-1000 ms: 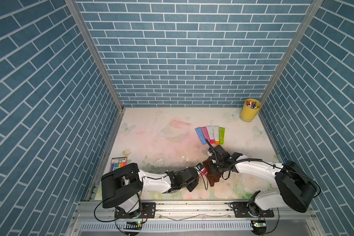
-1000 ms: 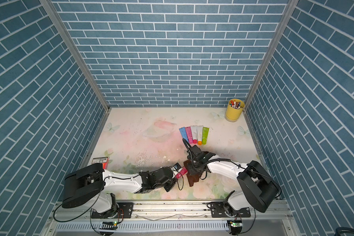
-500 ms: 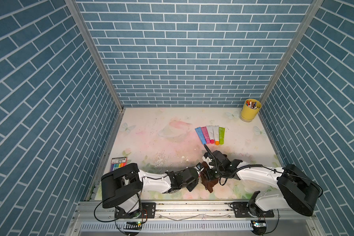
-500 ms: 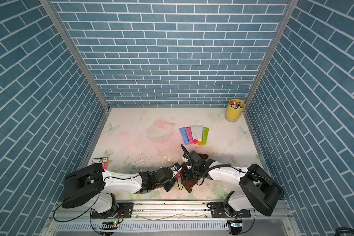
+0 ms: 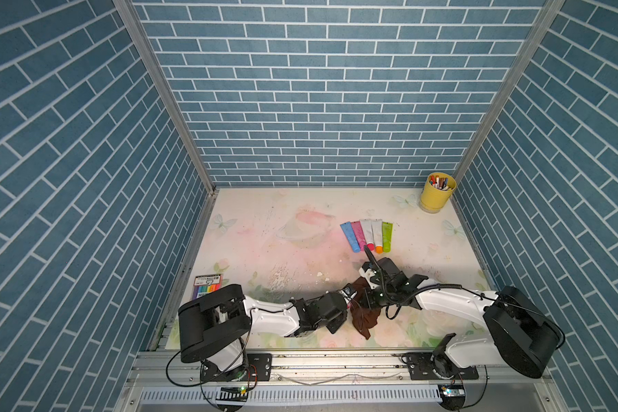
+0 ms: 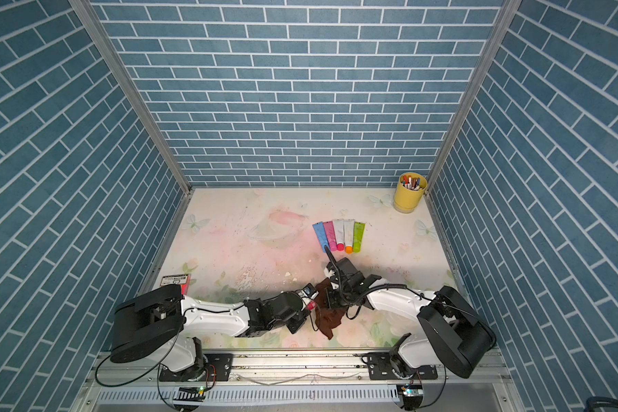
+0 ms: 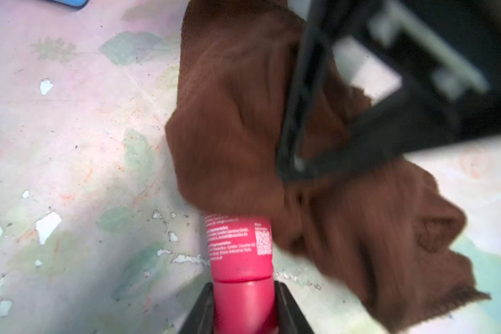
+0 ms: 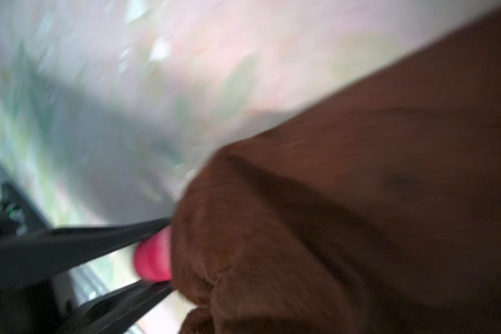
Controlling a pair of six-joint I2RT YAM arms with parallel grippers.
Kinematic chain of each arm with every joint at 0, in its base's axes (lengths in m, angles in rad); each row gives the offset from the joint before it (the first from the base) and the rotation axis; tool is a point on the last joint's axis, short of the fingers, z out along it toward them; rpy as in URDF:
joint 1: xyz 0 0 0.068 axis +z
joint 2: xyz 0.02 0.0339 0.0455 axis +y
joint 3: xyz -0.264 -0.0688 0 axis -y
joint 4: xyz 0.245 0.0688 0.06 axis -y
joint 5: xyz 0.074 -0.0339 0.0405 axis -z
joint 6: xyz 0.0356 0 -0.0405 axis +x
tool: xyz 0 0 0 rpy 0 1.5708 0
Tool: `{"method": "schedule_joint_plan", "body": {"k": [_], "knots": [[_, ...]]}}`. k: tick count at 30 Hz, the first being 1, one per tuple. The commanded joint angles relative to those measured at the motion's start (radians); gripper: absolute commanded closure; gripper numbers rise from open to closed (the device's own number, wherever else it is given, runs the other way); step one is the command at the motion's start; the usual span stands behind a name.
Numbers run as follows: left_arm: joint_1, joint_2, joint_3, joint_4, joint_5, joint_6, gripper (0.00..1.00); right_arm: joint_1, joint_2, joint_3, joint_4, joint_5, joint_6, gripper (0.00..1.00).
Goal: Wipe the surface of the toothpaste tube
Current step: Wipe the dirt from the toothpaste tube.
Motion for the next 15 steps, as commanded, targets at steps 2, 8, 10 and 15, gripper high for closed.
{"method": "schedule_joint_plan", "body": {"k": [2,8,10,15], "knots": [[-0.003,-0.001,-0.005,-0.016,0.017,0.011,1.00,-0.077,-0.034,0.027,-0.110,0.189,-0.042,1.00],[-0.004,-0.006,-0.009,-0.016,0.012,0.011,1.00,-0.101,-0.036,0.047,-0.115,0.243,-0.045,1.00],[-0.004,-0.011,-0.011,-0.015,0.014,0.011,1.00,-0.098,-0.040,0.047,-0.087,0.215,-0.048,1.00],[-0.004,0.011,0.013,-0.026,0.013,0.017,1.00,0.020,0.064,0.082,-0.070,0.149,-0.050,1.00]]}}
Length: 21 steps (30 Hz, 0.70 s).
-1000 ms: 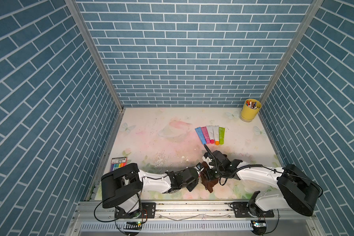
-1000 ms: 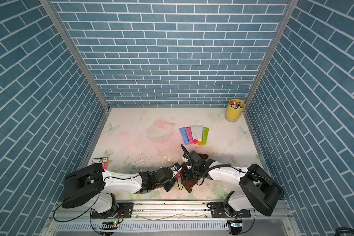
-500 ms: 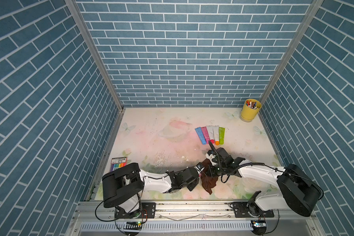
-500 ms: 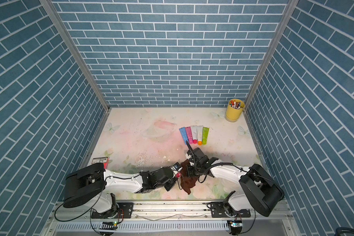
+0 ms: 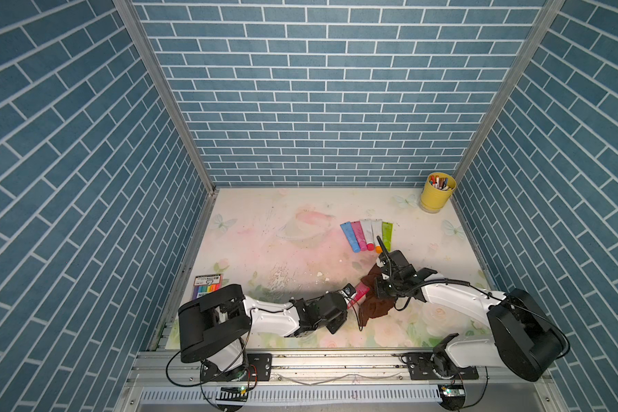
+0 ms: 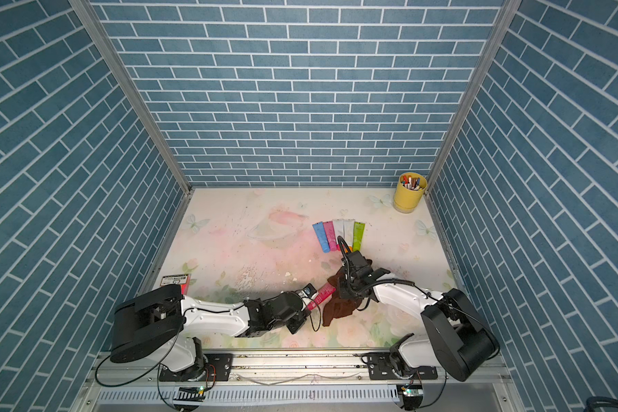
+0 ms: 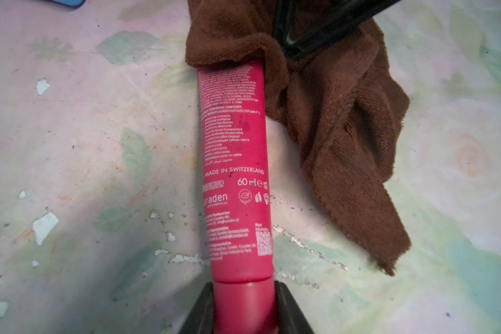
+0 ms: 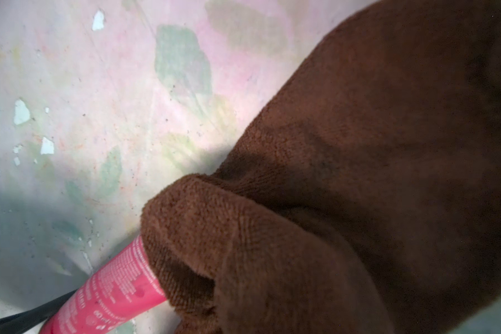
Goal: Wipe the surface of the toothpaste tube
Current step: Wipe the dirt from the toothpaste tube.
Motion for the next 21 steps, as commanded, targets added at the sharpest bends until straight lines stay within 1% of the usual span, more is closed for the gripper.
{"method": "schedule_joint_plan", "body": {"k": [1,6,12,18,21], "knots": [[-0.002,0.014,0.015,-0.027,0.007,0.016,1.00,0.094,0.063,0.035,0.014,-0.028,-0.020,1.00],[-0.002,0.005,0.013,-0.022,0.006,0.022,1.00,0.179,0.071,0.001,0.116,-0.169,0.040,1.00],[-0.004,0.014,0.023,-0.023,0.006,0.026,1.00,0.232,0.061,0.010,0.166,-0.270,0.063,1.00],[-0.003,0.003,0.013,-0.017,0.003,0.025,1.00,0.227,0.047,0.008,0.198,-0.248,0.050,1.00],[-0.003,0.000,0.009,-0.014,0.004,0.024,1.00,0.177,0.048,0.017,0.161,-0.207,0.030,1.00]]}}
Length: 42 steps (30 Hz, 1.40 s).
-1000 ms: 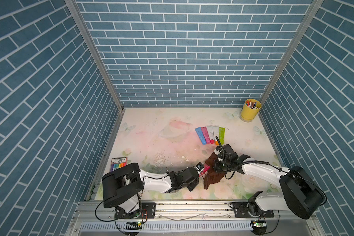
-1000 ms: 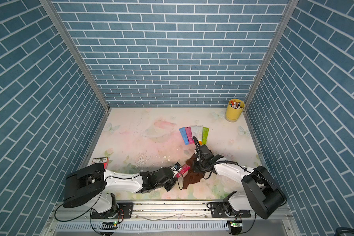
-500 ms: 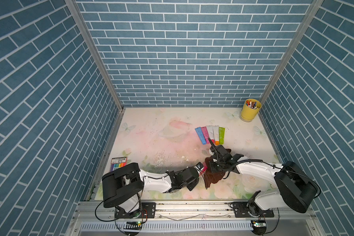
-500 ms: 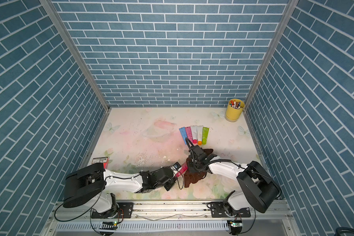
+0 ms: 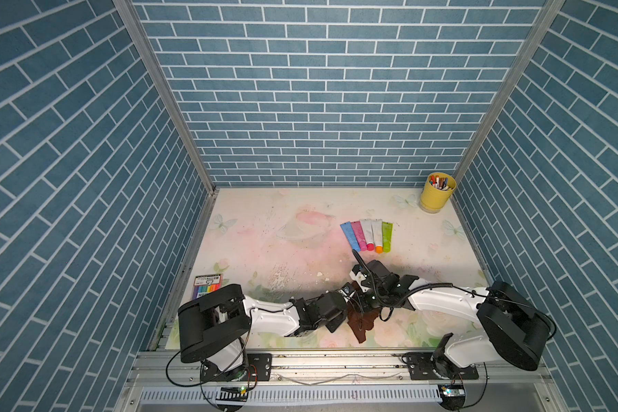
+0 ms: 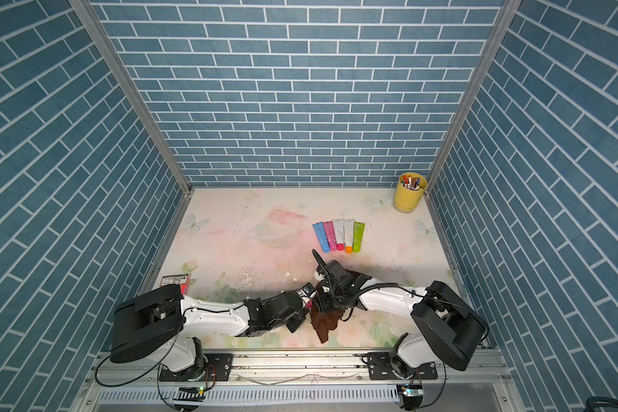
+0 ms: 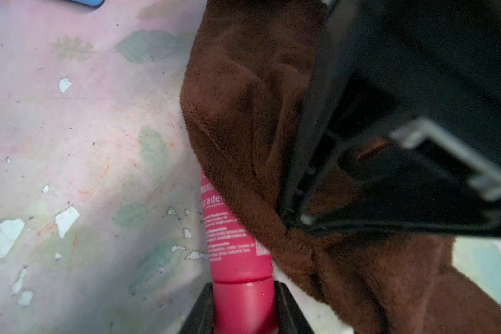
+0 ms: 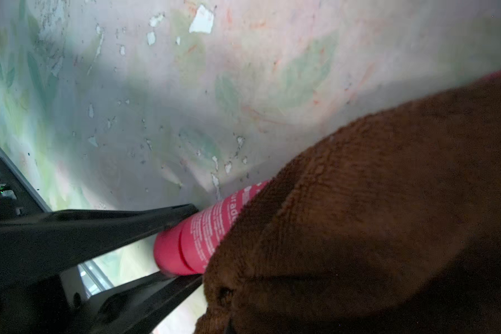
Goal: Wipe the surface of the toothpaste tube
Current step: Wipe the dirt from the toothpaste tube.
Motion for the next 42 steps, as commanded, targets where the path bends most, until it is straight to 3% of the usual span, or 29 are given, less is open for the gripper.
{"method": "schedule_joint_plan", "body": {"k": [1,6,9,12,16,25,32,42], "knots": [[-0.006,-0.003,0.005,-0.001,0.036,0.024,1.00,-0.058,0.000,0.009,0.049,-0.010,-0.011,1.00],[-0.006,-0.012,-0.003,0.004,0.036,0.023,1.00,-0.205,-0.013,0.011,-0.020,0.096,-0.049,1.00],[-0.007,-0.012,-0.003,0.005,0.038,0.023,1.00,-0.235,-0.013,0.056,-0.107,0.202,-0.072,1.00],[-0.007,-0.012,-0.004,0.004,0.039,0.023,1.00,-0.243,-0.020,0.085,-0.135,0.224,-0.084,1.00],[-0.006,-0.012,-0.002,0.004,0.039,0.023,1.00,-0.234,-0.001,0.106,-0.125,0.124,-0.107,1.00],[-0.006,-0.004,0.002,0.003,0.040,0.024,1.00,-0.111,0.103,0.129,-0.107,0.060,-0.111,1.00],[-0.006,0.002,0.005,0.001,0.036,0.023,1.00,-0.011,0.130,0.132,-0.046,-0.107,-0.075,1.00],[-0.007,-0.007,0.000,0.004,0.035,0.023,1.00,0.015,0.139,0.047,0.128,-0.284,-0.027,1.00]]}}
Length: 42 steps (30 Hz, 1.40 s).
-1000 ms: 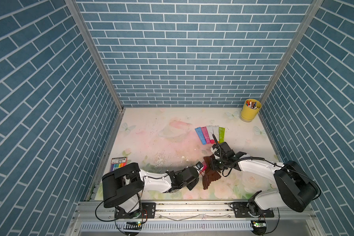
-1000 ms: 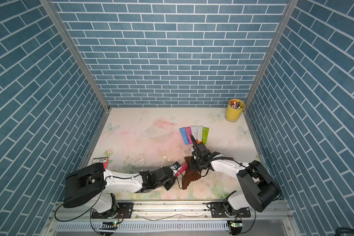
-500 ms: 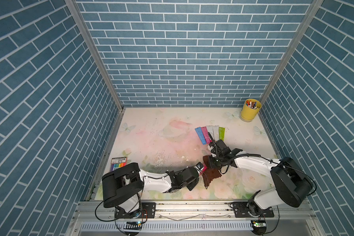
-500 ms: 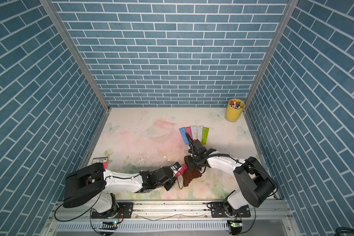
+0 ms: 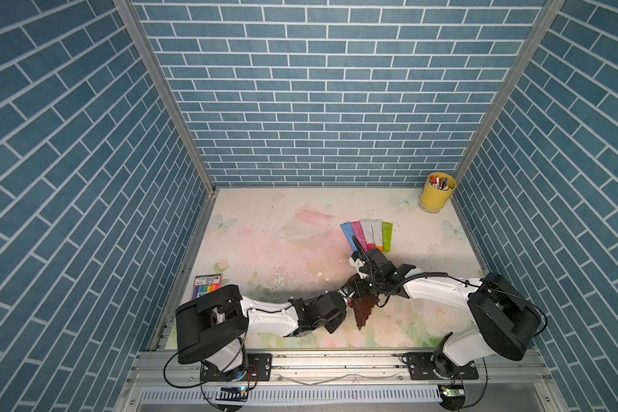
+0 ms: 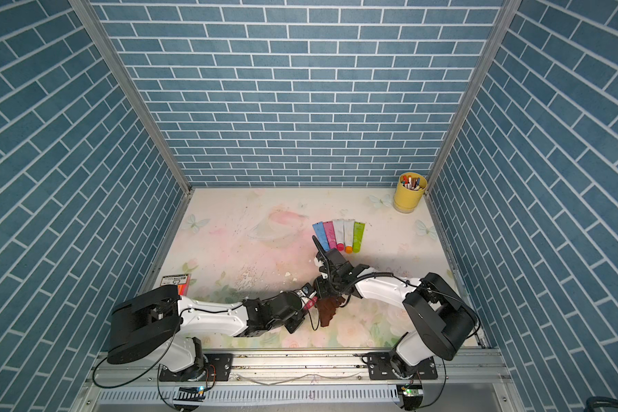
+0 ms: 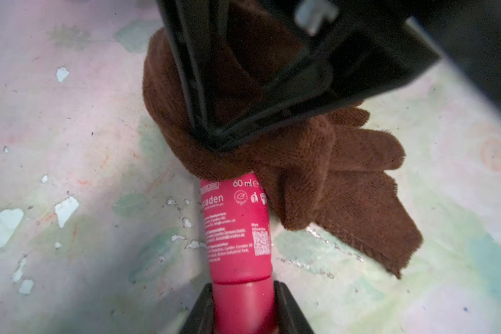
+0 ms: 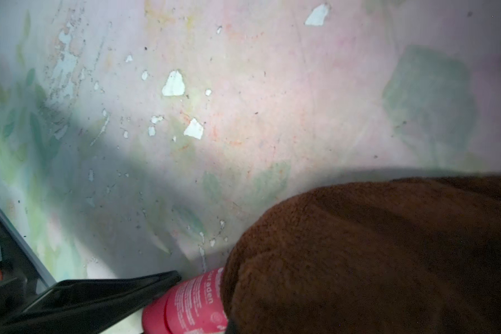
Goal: Wipe the surface of the toothpaste tube
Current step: Wipe the dirt from the toothpaste tube.
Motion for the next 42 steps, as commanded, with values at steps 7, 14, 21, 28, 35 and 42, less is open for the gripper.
{"method": "schedule_joint_plan", "body": {"k": [7,14,21,28,35,42], "knots": [[-0.007,0.003,-0.003,0.041,0.024,0.030,1.00,-0.028,0.096,-0.065,0.069,-0.283,0.042,1.00],[-0.007,0.013,0.002,0.039,0.029,0.036,1.00,-0.131,-0.016,-0.003,-0.224,0.138,-0.009,1.00],[-0.006,-0.009,-0.013,0.047,0.024,0.030,1.00,-0.179,-0.019,0.040,-0.303,0.292,-0.029,1.00],[-0.008,-0.002,-0.009,0.045,0.017,0.027,1.00,-0.172,-0.038,0.002,-0.256,0.174,-0.032,1.00],[-0.003,0.016,0.002,0.040,0.021,0.027,1.00,-0.054,-0.044,-0.045,-0.140,-0.115,-0.006,1.00],[0.000,0.004,-0.005,0.046,0.017,0.023,1.00,0.036,-0.025,-0.077,0.005,-0.258,0.053,1.00]]}}
